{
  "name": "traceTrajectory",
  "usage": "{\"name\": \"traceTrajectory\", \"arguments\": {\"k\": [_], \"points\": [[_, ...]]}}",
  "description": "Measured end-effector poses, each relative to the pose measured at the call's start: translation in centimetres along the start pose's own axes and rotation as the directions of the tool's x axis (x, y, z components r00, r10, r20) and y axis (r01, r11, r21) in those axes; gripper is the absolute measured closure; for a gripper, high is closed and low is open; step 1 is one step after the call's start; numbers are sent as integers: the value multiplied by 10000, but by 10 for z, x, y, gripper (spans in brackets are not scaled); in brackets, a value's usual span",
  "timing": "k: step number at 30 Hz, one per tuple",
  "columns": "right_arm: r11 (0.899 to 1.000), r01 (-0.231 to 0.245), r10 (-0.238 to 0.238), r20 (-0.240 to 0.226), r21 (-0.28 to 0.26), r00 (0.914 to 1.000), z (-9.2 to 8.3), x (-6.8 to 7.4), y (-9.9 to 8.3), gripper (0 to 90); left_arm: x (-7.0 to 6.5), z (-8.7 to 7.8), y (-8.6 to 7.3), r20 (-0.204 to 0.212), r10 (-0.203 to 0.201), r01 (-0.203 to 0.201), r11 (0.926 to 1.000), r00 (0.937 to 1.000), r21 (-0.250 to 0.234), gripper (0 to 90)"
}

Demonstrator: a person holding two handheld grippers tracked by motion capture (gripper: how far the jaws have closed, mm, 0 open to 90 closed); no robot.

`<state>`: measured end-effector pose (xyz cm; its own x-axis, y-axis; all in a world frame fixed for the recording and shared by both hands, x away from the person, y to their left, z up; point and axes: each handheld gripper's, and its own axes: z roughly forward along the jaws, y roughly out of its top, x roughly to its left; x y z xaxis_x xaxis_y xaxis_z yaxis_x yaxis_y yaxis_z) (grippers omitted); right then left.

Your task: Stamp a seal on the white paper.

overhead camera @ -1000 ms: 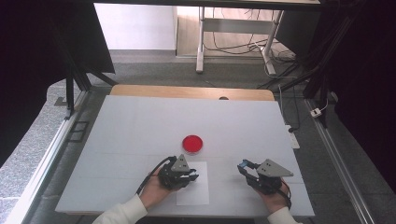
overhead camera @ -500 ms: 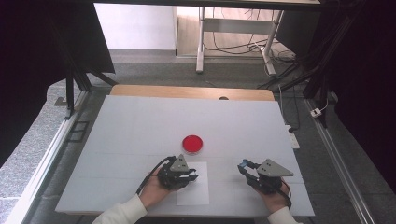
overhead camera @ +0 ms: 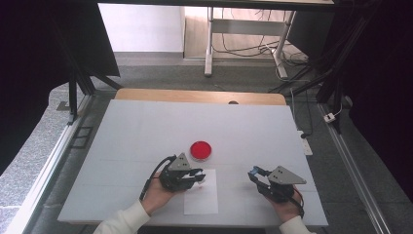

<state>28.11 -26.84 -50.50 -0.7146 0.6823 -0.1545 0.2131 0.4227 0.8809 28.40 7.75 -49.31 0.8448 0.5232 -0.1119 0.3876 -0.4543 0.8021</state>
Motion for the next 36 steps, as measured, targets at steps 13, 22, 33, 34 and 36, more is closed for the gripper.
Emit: {"name": "traceTrajectory", "arguments": {"k": [13, 22, 33, 34, 36], "points": [[10000, 11, -11, -4, 4, 10000, 0, 0, 0, 652, 8, -12, 6, 323, -591, 612, 9956, 9977, -711, 747], [10000, -9, 9, -26, -13, 10000, 1, 0, 0, 652, 9, -25, 20, 346, -710, 748, 9896, 9969, -1230, 747], [10000, 7, -7, -4, 41, 10000, 1, 0, 0, 652, 16, -34, 26, 331, -977, 1014, 9846, 9947, -1422, 747], [10000, 6, -6, -3, 42, 10000, 1, 0, 0, 652, 17, -36, 27, 326, -983, 1020, 9843, 9946, -1442, 748], [10000, 10, -10, -1, 43, 10000, 1, 0, 0, 652, 18, -38, 29, 336, -1025, 1064, 9830, 9942, -1497, 748]]}}
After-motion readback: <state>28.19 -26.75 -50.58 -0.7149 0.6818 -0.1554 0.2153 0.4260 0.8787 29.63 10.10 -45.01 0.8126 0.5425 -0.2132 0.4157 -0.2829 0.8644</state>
